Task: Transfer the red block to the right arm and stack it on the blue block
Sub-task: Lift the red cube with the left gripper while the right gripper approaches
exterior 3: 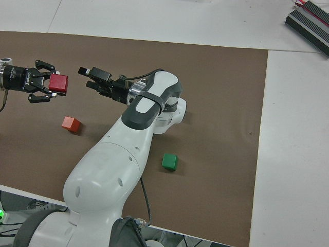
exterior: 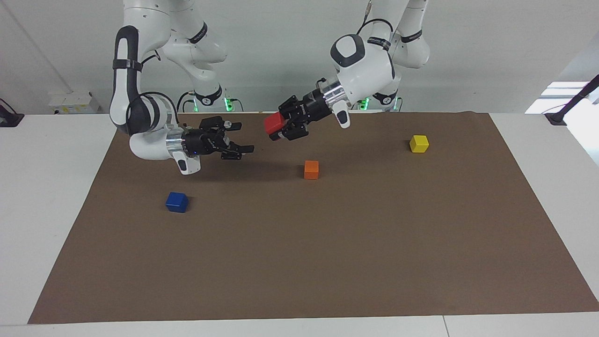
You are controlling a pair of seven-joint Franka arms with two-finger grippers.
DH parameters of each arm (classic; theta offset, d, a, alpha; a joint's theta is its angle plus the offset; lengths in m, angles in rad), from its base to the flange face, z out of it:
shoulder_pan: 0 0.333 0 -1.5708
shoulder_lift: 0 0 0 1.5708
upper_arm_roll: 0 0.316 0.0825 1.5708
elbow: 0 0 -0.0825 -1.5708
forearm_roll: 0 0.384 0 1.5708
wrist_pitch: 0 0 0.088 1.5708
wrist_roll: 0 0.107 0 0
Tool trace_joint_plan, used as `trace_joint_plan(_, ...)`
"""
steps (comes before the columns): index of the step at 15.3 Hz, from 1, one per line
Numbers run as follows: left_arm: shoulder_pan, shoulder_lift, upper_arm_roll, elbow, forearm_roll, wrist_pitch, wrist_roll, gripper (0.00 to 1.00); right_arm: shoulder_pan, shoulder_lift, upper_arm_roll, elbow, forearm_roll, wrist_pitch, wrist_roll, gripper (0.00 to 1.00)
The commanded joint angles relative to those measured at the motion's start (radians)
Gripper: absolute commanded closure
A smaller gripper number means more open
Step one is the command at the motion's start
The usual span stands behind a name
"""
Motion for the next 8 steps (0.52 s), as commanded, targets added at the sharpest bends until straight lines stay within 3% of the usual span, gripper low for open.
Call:
trace_joint_plan(1, -0.028, -0.021, 0.017, -0.024, -0.024, 0.055, -0.004, 1.0, 0.019, -0.009, -0.002, -0.016, 0.023, 0.002, -0.023, 0.0)
trace_joint_plan(4, -0.083, -0.003, 0.017, -0.023, -0.024, 0.176, -0.019, 1.0, 0.021, -0.011, -0.002, -0.033, 0.023, 0.007, -0.027, 0.0)
trace_joint_plan(8, -0.093, 0.048, 0.01, 0.037, -0.044, 0.193, -0.038, 1.0, 0.045, -0.02, 0.0, -0.07, 0.025, 0.031, -0.061, 0.0)
